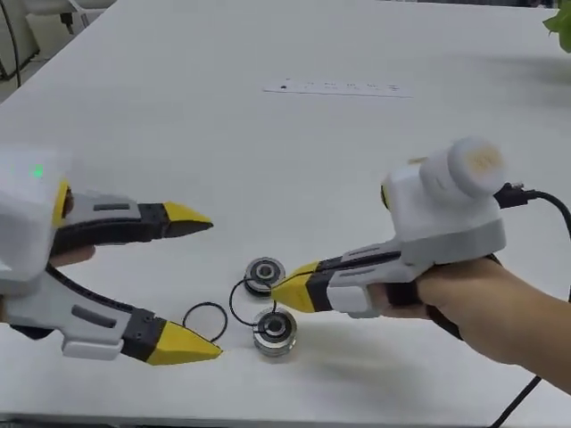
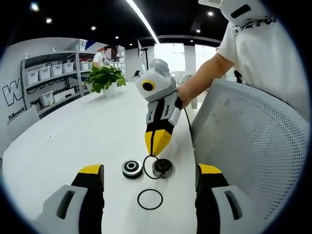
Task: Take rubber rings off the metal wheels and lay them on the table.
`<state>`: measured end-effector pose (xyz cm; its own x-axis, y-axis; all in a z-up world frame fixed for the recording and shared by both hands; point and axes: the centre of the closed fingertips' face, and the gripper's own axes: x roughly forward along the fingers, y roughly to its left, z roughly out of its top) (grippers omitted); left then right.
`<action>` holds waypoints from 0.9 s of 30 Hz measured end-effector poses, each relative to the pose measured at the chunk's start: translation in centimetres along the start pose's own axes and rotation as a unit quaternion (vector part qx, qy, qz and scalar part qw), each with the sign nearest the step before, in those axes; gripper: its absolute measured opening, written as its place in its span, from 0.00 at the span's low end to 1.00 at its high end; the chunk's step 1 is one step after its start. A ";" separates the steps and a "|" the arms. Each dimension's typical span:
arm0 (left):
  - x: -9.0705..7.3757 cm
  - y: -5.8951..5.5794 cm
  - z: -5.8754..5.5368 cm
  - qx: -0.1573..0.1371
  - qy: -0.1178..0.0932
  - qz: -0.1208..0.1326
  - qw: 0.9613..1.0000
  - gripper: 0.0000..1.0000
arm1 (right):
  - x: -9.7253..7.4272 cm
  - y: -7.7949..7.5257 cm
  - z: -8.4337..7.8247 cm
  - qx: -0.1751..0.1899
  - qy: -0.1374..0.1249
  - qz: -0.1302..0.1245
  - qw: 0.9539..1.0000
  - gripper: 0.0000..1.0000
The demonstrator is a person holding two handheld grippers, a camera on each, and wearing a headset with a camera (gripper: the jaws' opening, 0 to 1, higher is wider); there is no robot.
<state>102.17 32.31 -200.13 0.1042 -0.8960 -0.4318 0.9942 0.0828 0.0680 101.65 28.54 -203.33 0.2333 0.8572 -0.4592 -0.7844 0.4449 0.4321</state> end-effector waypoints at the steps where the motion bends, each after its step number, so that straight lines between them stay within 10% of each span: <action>1: -0.3 0.1 -0.1 -0.003 -0.001 0.006 1.000 0.78 | 0.1 0.1 0.1 -0.002 0.001 0.001 1.000 0.00; 13: -4.0 0.7 -2.1 -0.054 -0.003 0.078 0.995 0.99 | 2.4 0.6 0.0 -0.022 0.026 0.017 0.999 0.00; 27: -5.1 0.4 -3.9 -0.089 0.001 0.110 0.990 0.99 | 4.4 -0.7 -0.9 -0.042 0.057 -0.011 0.997 0.00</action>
<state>102.09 38.63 -201.39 0.3179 -0.8468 -0.4266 0.9363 0.3512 0.0005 102.66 31.80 -206.38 0.1866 0.8102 -0.5556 -0.8261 0.4355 0.3576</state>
